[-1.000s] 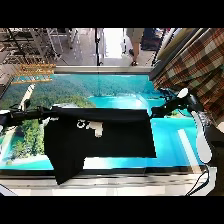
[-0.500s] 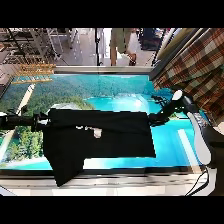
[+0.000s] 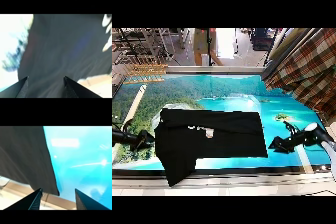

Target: Fold the clothes and pants, and hang the long-sleeved shirts on hangers.

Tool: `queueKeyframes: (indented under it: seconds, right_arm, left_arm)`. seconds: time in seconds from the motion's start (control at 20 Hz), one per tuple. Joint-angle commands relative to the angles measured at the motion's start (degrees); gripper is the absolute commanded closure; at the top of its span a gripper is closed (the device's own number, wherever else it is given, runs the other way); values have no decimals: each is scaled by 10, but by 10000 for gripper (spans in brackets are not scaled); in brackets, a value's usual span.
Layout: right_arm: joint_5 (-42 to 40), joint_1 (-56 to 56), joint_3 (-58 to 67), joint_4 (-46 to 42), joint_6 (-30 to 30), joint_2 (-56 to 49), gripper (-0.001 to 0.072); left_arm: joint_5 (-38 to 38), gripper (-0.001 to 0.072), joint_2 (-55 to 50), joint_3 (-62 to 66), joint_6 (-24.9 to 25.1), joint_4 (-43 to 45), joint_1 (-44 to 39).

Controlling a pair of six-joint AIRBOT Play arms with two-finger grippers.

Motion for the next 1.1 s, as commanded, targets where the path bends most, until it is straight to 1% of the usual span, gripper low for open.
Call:
queueKeyframes:
  seconds: [0.0, 0.25, 0.4, 0.45, 0.5, 0.55, 0.6, 0.65, 0.7, 0.85, 0.95, 1.05]
  right_arm:
    - [-22, -30, -71, 46, -84, 15, 227]
    - [-4, -28, -71, 85, -115, -11, 229]
    - [9, -28, -71, 87, -119, -20, 326]
    - [12, -28, -71, 94, -121, -20, 376]
    - [15, -27, -71, 102, -124, -20, 393]
    - [17, -21, -71, 106, -125, -20, 396]
    - [15, -11, -71, 106, -125, -20, 497]
    - [14, 2, -71, 108, -125, -20, 666]
    - [15, 10, -71, 112, -125, -20, 696]
    - [46, 13, -69, 113, -125, 4, 698]
    - [83, 14, -61, 116, -122, 46, 699]
    - [107, 14, -36, 144, -102, 88, 701]
  left_arm:
    - [19, 169, 82, -111, 22, 19, 1]
    - [31, 169, 94, -196, 37, 19, -19]
    - [73, 173, 94, -230, 36, 16, -22]
    - [85, 197, 94, -236, 36, 13, -22]
    - [94, 313, 94, -239, 37, 8, -22]
    - [99, 403, 94, -239, 41, 0, -23]
    - [101, 501, 94, -239, 53, -14, -23]
    - [101, 651, 94, -239, 66, -30, -23]
    - [101, 699, 94, -239, 84, -50, -23]
    - [86, 702, 102, -228, 119, -106, -15]
    - [33, 703, 120, -194, 122, -120, -7]
    - [-52, 702, 132, -134, 118, -175, 0]
